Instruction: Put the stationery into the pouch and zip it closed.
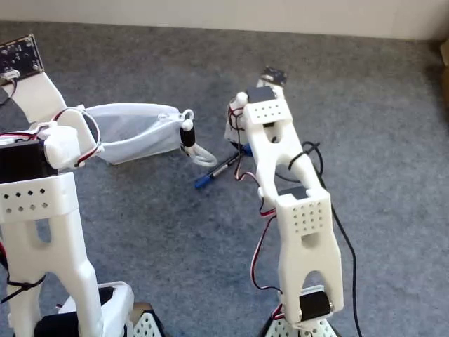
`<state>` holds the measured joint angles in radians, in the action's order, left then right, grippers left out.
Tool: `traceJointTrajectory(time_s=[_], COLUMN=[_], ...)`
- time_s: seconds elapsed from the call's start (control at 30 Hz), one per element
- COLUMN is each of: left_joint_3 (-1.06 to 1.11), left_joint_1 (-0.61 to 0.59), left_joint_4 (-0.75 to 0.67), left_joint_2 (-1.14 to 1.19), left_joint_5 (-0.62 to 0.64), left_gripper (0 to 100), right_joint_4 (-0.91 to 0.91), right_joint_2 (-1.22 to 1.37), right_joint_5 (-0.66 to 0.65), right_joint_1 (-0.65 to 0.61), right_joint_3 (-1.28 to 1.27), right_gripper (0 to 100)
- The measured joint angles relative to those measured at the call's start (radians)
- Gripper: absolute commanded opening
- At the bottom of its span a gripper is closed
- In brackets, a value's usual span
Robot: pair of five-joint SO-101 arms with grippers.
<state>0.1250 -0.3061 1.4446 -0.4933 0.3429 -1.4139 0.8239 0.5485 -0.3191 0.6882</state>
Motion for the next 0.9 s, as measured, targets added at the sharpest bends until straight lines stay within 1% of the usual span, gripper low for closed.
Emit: traceJointTrajectory(time_s=[0.27,0.43,0.5,0.67,0.73,0.8,0.9], left_joint_3=[0.000,0.000,0.000,0.000,0.000,0.000,0.000], left_joint_1=[0.000,0.000,0.000,0.000,0.000,0.000,0.000], left_joint_4=[0.000,0.000,0.000,0.000,0.000,0.000,0.000], left_joint_2=[0.000,0.000,0.000,0.000,0.000,0.000,0.000], left_joint_5=[0.000,0.000,0.000,0.000,0.000,0.000,0.000], left_gripper=[1,1,1,1,1,1,1], right_joint_4=[-0.011,-0.066,-0.087,-0.144,-0.155,-0.181,-0.218], right_joint_2=[-0.021,-0.097,-0.124,-0.166,-0.186,-0.213,-0.247], right_joint_5=[0.000,-0.002,-0.046,-0.252,-0.313,-0.339,-0.338], right_joint_1=[0.008,0.006,0.008,0.008,0.006,0.006,-0.003], right_joint_3=[0.002,0.002,0.002,0.002,0.002,0.002,0.002], right_gripper=[0.4,0.4,0.4,0.4,0.4,0.4,0.4])
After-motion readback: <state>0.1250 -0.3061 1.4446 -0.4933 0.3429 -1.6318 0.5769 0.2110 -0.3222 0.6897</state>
